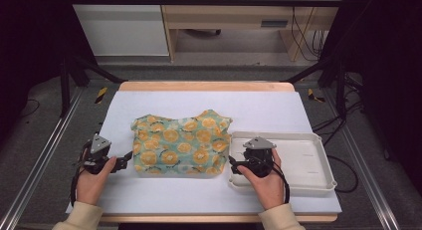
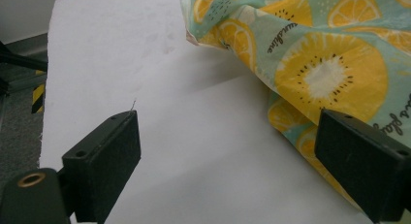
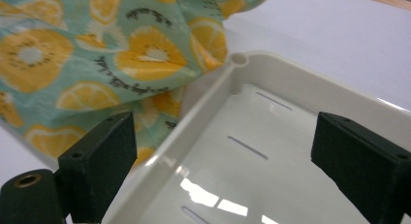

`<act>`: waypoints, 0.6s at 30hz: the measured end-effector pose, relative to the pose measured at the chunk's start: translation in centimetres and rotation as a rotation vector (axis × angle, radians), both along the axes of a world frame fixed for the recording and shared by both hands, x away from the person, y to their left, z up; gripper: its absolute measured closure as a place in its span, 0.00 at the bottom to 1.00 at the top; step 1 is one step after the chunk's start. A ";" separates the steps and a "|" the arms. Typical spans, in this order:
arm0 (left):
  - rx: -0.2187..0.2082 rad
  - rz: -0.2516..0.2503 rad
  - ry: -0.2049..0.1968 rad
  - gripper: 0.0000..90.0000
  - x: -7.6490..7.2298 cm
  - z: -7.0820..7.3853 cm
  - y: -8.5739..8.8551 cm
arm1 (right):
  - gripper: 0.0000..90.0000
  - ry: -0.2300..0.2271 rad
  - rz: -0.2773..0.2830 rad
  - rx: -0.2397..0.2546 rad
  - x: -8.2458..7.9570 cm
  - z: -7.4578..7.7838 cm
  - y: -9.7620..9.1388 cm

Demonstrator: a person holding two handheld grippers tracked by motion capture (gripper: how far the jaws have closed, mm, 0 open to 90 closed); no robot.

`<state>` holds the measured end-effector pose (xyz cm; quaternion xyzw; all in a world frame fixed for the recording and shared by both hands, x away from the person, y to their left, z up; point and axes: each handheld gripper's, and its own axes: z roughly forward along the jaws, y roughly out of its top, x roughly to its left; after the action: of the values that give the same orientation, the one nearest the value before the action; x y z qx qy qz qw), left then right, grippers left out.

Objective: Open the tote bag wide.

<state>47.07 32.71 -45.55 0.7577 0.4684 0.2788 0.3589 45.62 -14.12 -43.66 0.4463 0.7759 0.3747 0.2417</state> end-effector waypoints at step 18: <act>0.002 -0.024 0.010 0.10 0.1 -0.2 -0.3 | 0.12 0.027 0.158 -0.063 5.5 6.3 5.7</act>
<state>47.12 32.40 -45.77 0.7650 0.4607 0.2713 0.3591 51.13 -8.44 -37.40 0.3809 0.8232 0.3620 0.2151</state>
